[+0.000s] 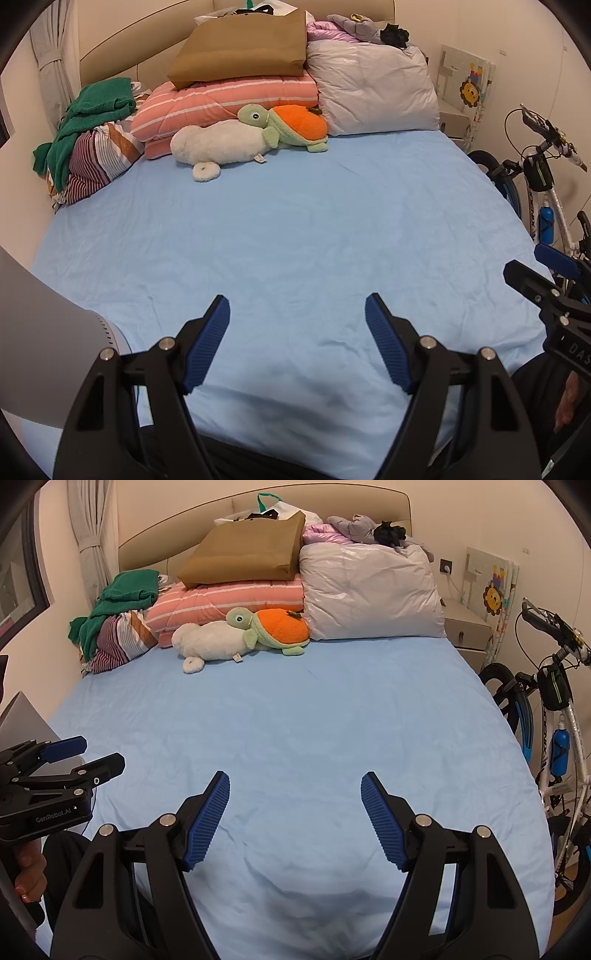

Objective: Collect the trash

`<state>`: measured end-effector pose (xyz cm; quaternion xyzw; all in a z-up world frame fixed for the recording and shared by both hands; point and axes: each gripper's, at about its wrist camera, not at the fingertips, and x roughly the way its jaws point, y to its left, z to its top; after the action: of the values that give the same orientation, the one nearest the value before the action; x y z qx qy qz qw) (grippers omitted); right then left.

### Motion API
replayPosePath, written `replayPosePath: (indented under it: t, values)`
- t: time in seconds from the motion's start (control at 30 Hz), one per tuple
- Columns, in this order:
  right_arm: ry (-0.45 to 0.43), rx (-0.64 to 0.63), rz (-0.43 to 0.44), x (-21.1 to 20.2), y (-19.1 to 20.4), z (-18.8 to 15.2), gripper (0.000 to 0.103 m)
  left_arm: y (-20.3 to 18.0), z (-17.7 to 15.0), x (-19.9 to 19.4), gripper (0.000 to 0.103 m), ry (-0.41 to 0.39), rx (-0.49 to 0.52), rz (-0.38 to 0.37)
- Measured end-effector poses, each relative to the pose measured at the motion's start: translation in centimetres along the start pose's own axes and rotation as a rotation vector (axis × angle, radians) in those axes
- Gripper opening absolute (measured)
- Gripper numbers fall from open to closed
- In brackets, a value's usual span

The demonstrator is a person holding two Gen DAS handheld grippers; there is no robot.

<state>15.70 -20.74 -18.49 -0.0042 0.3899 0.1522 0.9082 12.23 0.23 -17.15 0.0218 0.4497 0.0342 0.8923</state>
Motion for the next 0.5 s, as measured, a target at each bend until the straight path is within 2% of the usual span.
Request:
replayPosePath:
  t: [0.5]
  values:
    - [0.016,0.002,-0.007,1.2,-0.1,-0.4,0.071,-0.2,-0.2,1.1,0.076,0.020,0.007,-0.001]
